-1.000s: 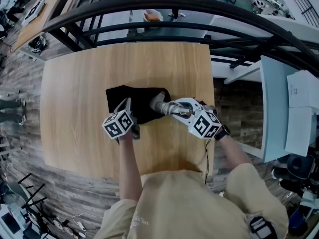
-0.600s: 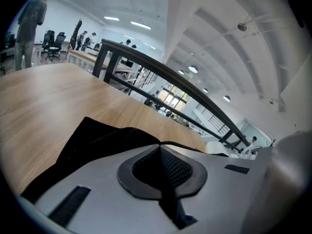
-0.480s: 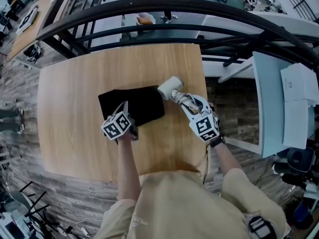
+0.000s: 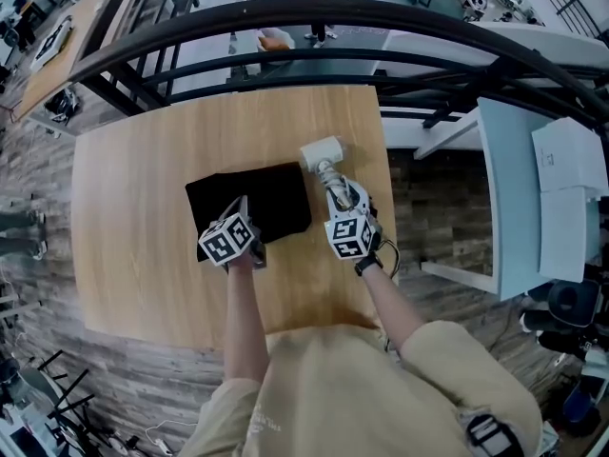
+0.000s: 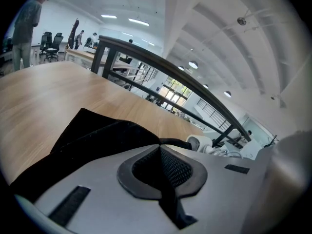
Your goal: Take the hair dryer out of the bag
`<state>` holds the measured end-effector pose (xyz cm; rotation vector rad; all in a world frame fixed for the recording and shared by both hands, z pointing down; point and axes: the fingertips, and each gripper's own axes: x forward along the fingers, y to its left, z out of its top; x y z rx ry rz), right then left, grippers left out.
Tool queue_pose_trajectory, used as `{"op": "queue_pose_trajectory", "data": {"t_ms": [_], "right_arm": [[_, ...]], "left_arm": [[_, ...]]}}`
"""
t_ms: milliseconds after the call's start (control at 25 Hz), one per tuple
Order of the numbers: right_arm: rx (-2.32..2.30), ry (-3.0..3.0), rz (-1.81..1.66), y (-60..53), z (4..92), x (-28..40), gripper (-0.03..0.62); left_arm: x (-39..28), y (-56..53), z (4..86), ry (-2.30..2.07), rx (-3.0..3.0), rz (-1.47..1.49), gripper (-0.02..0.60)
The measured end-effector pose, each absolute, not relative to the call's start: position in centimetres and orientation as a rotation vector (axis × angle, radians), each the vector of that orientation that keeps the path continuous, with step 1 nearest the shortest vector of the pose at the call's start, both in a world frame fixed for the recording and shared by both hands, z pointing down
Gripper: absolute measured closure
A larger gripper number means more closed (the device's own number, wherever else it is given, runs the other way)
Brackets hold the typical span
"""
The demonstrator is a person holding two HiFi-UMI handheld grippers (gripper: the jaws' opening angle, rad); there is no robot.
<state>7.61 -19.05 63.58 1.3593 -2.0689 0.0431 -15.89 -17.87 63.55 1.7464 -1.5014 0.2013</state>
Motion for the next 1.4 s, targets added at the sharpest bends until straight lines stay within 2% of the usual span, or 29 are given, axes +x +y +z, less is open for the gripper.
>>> {"op": "queue_pose_trajectory", "data": {"t_ms": [280,360,440,560,800,880,920,1000,1160,1400], "right_arm": [[1.413,-1.956,0.346,-17.2,69.5,7.4,0.421],[1.379,-1.985,0.397,-17.1,70.1,7.1,0.411],[1.291,-2.029,0.395,-16.9,70.0,6.1,0.341],[1.291,-2.061,0.369,-15.9,68.3,6.2,0.336],[1.399,-2.153,0.285,-13.0,61.2,6.5,0.338],[1.407,-2.218,0.233,-11.9,58.1,5.8,0.339],[1.414,-2.254,0.219,-11.4,56.6,5.4,0.354],[1.428,-2.324,0.195,-10.3,53.5,4.6,0.437],[1.456,-2.442,0.118,-8.3,48.6,4.1,0.517],[1.461,-2.528,0.061,-3.6,44.8,4.6,0.576]], "left_arm": [[-15.5,-17.1,64.0,-1.520,1.751,0.201,0.566],[-15.0,-16.8,63.6,-1.497,1.805,0.203,0.513],[-14.9,-16.4,63.2,-1.489,1.847,0.211,0.459],[-14.9,-15.2,62.2,-1.511,1.873,0.192,0.397],[-15.1,-12.2,58.0,-1.609,1.956,0.156,0.392],[-14.9,-10.9,55.7,-1.647,2.018,0.149,0.407],[-14.7,-10.2,54.6,-1.665,2.048,0.150,0.419],[-14.3,-8.6,52.3,-1.704,2.100,0.146,0.451],[-13.3,-5.0,47.9,-1.782,2.174,0.092,0.522],[-11.8,-0.1,43.5,-1.880,2.242,0.043,0.557]]}}
